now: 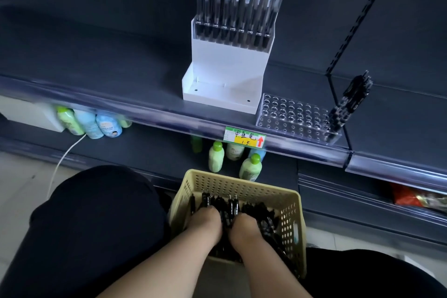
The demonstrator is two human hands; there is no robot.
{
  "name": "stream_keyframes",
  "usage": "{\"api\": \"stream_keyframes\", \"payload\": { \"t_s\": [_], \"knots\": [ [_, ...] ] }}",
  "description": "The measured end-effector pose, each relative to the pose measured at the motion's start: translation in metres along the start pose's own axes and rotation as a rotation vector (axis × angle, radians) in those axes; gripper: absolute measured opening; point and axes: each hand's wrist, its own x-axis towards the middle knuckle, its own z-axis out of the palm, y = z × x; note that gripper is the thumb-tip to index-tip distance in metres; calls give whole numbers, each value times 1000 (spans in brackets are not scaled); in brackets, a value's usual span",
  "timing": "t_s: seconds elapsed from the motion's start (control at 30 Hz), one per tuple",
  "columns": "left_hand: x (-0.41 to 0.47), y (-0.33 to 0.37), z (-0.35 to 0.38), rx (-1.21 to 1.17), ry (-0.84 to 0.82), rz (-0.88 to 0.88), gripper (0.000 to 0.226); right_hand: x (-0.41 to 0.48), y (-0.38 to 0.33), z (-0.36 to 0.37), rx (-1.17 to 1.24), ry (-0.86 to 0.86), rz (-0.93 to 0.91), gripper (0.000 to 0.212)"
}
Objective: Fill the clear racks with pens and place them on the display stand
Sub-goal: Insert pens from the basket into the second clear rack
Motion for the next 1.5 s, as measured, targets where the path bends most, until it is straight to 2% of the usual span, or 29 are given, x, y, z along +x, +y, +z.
{"api": "stream_keyframes", "payload": {
  "t_s": [0.2, 0.33, 0.4, 0.53, 0.57, 0.63, 0.67, 0.73, 0.77, 0.93, 1.03, 1.13, 1.23, 1.33, 1.4, 1.5],
  "knots": [
    [2, 6, -1, 159, -66, -25, 34, 8, 7, -2, 10, -164, 21, 34],
    [1, -2, 2, 15, -55, -3, 43, 2, 9, 0, 111, -167, 15, 37],
    [-1, -5, 2, -53, -60, -1, 39, -3, 9, -1, 146, -152, 10, 36],
    [-7, -12, -2, -198, -17, -1, 40, -11, 11, -8, 186, -106, -22, 22],
    [-9, -13, -4, -232, 6, 14, 38, -15, 11, -11, 191, -85, -43, 26],
    [-14, -15, -7, -316, 79, 62, 30, -23, 10, -17, 222, -22, -109, 16],
    [-18, -15, -9, -362, 129, 92, 26, -28, 9, -20, 247, 4, -139, 17],
    [-28, -15, -15, -452, 241, 148, 21, -37, 7, -27, 282, 48, -176, 41],
    [-34, -14, -19, -497, 288, 174, 21, -41, 6, -32, 271, 69, -197, 44],
    [-65, -6, -42, -662, 395, 313, 7, -65, -1, -56, 269, 290, -320, 38],
    [-79, 0, -61, -689, 475, 390, 14, -79, -7, -77, 344, 403, -375, 31],
    [-90, 11, -83, -701, 581, 480, 10, -89, -11, -106, 465, 527, -410, 20],
    [-94, 25, -108, -784, 616, 603, 5, -94, -12, -142, 589, 643, -405, 25],
    [-98, 37, -135, -914, 597, 734, 15, -99, -9, -184, 729, 748, -408, 32],
    [-97, 49, -155, -964, 574, 802, 19, -98, -4, -214, 757, 790, -441, 27],
    [-93, 72, -186, -916, 581, 869, 13, -92, 3, -260, 831, 752, -507, 10]
  ]
}}
